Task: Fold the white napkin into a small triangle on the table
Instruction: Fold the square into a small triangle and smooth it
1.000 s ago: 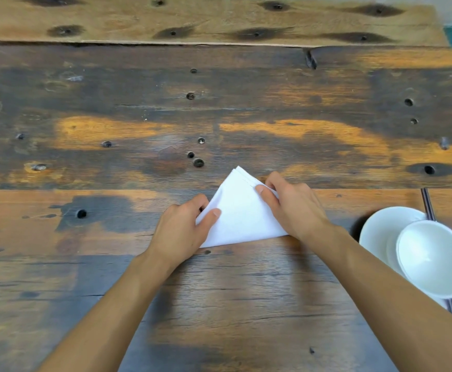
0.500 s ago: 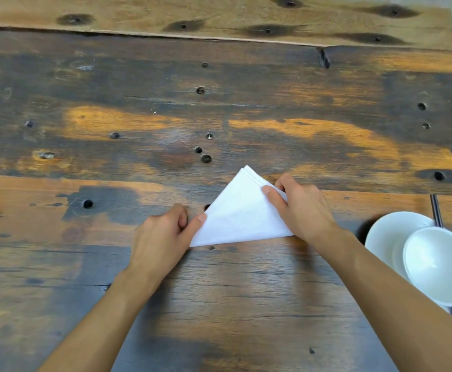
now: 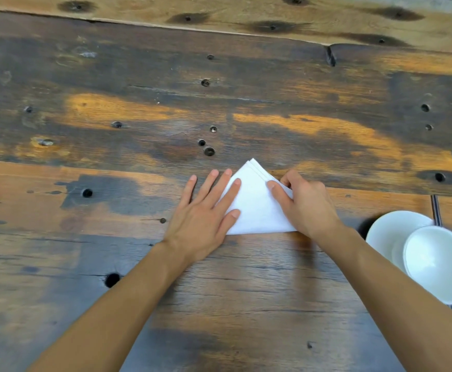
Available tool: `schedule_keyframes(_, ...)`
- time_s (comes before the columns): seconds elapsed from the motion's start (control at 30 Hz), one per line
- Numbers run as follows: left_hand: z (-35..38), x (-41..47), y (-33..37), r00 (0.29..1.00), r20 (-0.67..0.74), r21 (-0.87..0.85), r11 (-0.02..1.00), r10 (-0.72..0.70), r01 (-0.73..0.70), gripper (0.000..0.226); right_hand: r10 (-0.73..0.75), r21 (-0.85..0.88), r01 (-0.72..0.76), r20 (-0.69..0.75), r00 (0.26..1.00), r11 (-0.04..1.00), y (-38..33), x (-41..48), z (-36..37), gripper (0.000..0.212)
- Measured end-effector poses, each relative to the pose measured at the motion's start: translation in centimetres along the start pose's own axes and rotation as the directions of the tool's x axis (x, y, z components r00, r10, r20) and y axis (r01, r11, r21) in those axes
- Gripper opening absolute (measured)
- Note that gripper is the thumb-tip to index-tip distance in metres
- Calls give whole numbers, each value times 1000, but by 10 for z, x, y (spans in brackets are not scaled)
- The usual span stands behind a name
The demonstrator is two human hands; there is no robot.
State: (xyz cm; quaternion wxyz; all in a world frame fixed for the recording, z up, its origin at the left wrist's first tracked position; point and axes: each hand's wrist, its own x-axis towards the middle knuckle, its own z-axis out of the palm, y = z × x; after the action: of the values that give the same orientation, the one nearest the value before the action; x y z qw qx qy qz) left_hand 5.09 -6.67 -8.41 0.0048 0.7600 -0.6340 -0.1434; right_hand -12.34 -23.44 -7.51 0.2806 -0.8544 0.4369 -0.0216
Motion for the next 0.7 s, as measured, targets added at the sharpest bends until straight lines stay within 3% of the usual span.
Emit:
schedule_keyframes(0.2,9,0,-2,1000,-31,-12,1000,0,-1,66,101,-124,-104,-29,994,987,-6,-1,-1,36)
schedule_keyframes(0.33,11,0,-2,999,-37,-10,1000,4,-4,64,-83,-262,24,-216,973,965,-22,-15,2,33)
schedule_keyframes(0.43,11,1,-1,999,-42,-3,1000,0,0,64,-279,-205,259,-75,957,944,-49,-14,20,53)
schedule_keyframes(0.53,12,1,0,998,-57,15,1000,-3,3,63,-310,-275,337,137,941,900,-61,-6,38,69)
schedule_keyframes(0.7,14,-1,-4,996,-73,29,999,43,-41,64,-334,-312,351,109,936,883,-50,-1,48,78)
